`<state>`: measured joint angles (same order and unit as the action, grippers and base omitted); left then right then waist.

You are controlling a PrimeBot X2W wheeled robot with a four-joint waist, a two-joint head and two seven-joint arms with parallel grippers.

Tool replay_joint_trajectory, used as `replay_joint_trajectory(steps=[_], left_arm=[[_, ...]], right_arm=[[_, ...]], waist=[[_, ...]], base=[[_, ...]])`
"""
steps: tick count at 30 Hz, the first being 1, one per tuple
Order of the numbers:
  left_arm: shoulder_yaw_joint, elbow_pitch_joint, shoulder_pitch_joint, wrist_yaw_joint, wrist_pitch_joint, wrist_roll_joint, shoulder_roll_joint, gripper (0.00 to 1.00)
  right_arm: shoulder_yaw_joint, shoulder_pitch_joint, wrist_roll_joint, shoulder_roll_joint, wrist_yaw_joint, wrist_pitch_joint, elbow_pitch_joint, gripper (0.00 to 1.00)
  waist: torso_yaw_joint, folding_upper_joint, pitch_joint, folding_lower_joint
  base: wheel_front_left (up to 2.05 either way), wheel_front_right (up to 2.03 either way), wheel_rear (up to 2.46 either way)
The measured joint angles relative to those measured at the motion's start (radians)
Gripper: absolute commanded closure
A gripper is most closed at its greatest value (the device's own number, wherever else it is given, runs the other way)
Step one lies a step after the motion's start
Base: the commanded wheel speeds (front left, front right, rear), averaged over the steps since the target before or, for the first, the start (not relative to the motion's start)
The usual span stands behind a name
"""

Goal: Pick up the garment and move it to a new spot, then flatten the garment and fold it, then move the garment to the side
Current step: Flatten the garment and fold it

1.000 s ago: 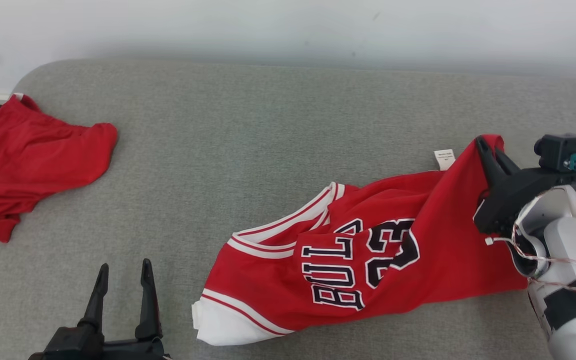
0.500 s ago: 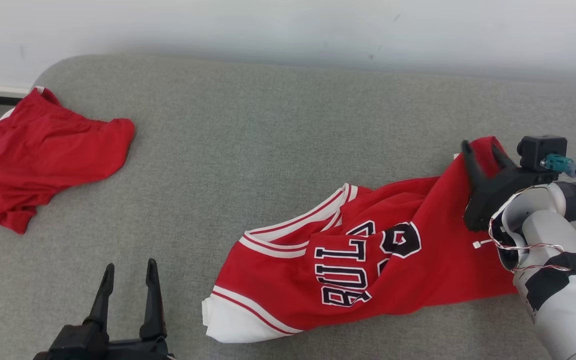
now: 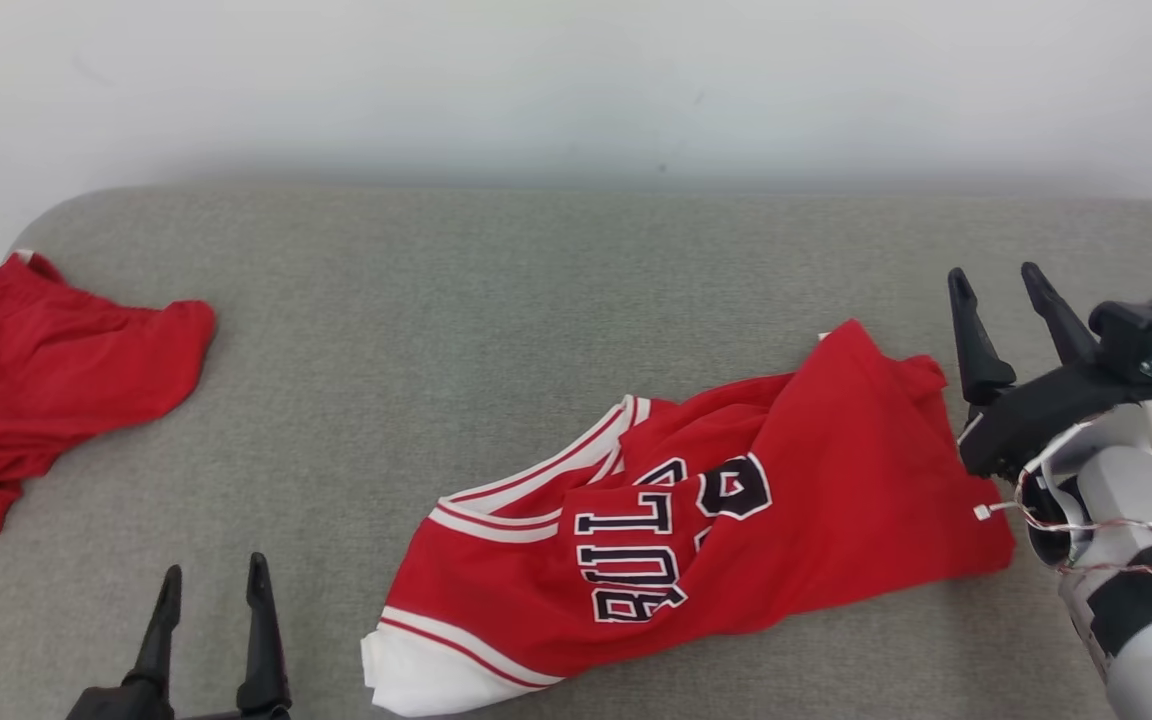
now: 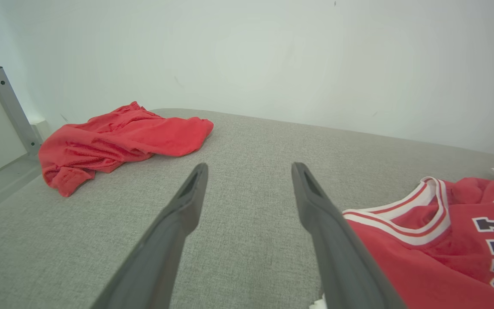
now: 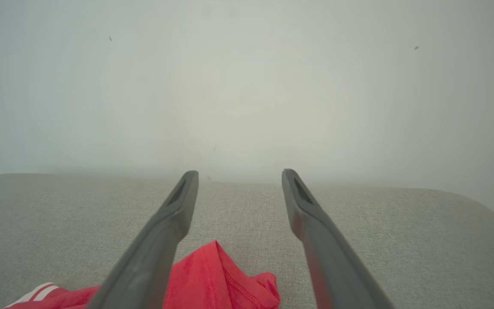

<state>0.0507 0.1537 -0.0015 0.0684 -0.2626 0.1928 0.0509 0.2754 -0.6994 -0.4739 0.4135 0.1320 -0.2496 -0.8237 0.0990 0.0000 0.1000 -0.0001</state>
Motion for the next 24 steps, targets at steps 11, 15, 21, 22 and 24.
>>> replay_joint_trajectory(steps=[11, 15, 21, 22, 24], left_arm=[[0.046, -0.017, 0.022, 0.011, 0.000, -0.013, 0.000, 0.00], [0.046, -0.018, 0.022, 0.012, 0.000, -0.013, 0.000, 0.00], [0.047, -0.021, 0.022, 0.012, 0.000, -0.016, 0.000, 0.00], [0.047, -0.022, 0.022, 0.012, 0.000, -0.017, 0.000, 0.00], [0.046, -0.022, 0.022, 0.012, 0.000, -0.020, 0.000, 0.00]], right_arm=[[-0.156, 0.268, 0.061, -0.009, 0.000, -0.014, 0.324, 0.00], [-0.211, 0.388, 0.098, -0.035, 0.000, -0.015, 0.437, 0.00], [-0.258, 0.541, 0.138, -0.099, 0.000, 0.000, 0.586, 0.00], [-0.264, 0.562, 0.149, -0.108, 0.000, 0.006, 0.604, 0.00], [-0.278, 0.604, 0.163, -0.128, 0.000, 0.019, 0.633, 0.00]], waist=[[-0.079, 0.0000, -0.028, 0.0000], [-0.096, 0.0000, -0.029, 0.0000], [-0.108, 0.0000, -0.029, 0.0000], [-0.109, -0.0001, -0.029, 0.0000], [-0.109, 0.0000, -0.027, 0.0000]], base=[[0.00, 0.00, 0.00], [0.00, 0.00, 0.00], [0.00, 0.00, 0.00], [0.00, 0.00, 0.00], [0.00, 0.00, 0.00]])
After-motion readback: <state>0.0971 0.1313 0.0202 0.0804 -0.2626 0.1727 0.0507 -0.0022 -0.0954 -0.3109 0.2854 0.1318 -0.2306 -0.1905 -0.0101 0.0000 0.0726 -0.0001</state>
